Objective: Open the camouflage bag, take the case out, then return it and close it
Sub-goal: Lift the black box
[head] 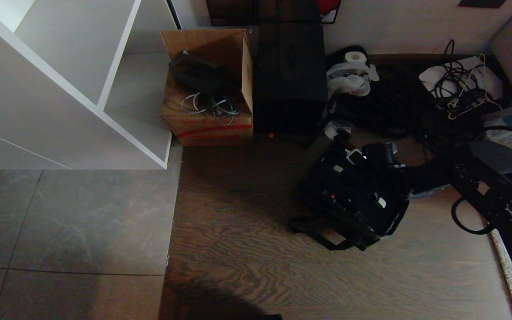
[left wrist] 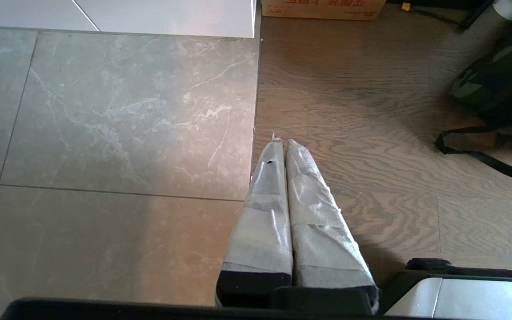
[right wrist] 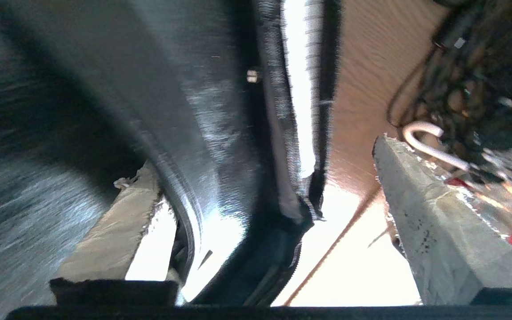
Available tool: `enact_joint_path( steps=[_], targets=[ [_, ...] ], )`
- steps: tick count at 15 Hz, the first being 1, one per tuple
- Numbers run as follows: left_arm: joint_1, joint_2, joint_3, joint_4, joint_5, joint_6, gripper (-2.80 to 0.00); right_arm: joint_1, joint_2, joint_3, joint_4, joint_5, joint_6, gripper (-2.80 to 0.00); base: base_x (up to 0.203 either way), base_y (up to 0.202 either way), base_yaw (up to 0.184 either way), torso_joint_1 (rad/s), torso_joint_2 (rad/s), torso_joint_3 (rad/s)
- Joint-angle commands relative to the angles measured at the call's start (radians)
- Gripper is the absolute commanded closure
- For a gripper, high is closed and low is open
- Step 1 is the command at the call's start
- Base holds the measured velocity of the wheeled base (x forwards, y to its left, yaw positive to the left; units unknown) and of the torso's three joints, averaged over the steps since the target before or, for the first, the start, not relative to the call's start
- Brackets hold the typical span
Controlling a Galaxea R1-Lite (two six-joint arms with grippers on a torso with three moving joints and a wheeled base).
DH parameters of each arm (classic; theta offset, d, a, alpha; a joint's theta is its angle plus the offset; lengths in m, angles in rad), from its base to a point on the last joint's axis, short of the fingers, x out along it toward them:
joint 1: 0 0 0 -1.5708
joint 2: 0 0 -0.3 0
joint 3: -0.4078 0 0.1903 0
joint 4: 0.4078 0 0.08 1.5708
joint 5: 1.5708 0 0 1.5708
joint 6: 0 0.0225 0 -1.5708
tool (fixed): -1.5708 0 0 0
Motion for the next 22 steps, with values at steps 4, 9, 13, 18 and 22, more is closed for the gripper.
enact_joint_path(
  steps=[4, 9, 13, 18, 22],
  targets=[
    [0.000, 0.000, 0.000, 0.000, 0.000, 0.000, 0.00, -0.009, 0.083, -0.088, -0.061, 0.002, -0.012, -2.80, 0.000, 0.000, 0.000, 0.000, 0.00, 0.000],
    [0.000, 0.000, 0.000, 0.000, 0.000, 0.000, 0.00, -0.002, 0.070, -0.040, -0.118, 0.031, -0.044, 0.00, 0.000, 0.000, 0.000, 0.000, 0.00, 0.000],
    [0.000, 0.000, 0.000, 0.000, 0.000, 0.000, 0.00, 0.018, 0.038, 0.047, -0.169, 0.034, -0.044, 0.00, 0.000, 0.000, 0.000, 0.000, 0.00, 0.000],
    [0.000, 0.000, 0.000, 0.000, 0.000, 0.000, 0.00, 0.051, -0.026, 0.153, -0.173, 0.034, -0.023, 0.00, 0.000, 0.000, 0.000, 0.000, 0.00, 0.000],
    [0.000, 0.000, 0.000, 0.000, 0.000, 0.000, 0.00, 0.084, -0.110, 0.229, -0.201, 0.031, -0.003, 0.00, 0.000, 0.000, 0.000, 0.000, 0.00, 0.000]
  ],
)
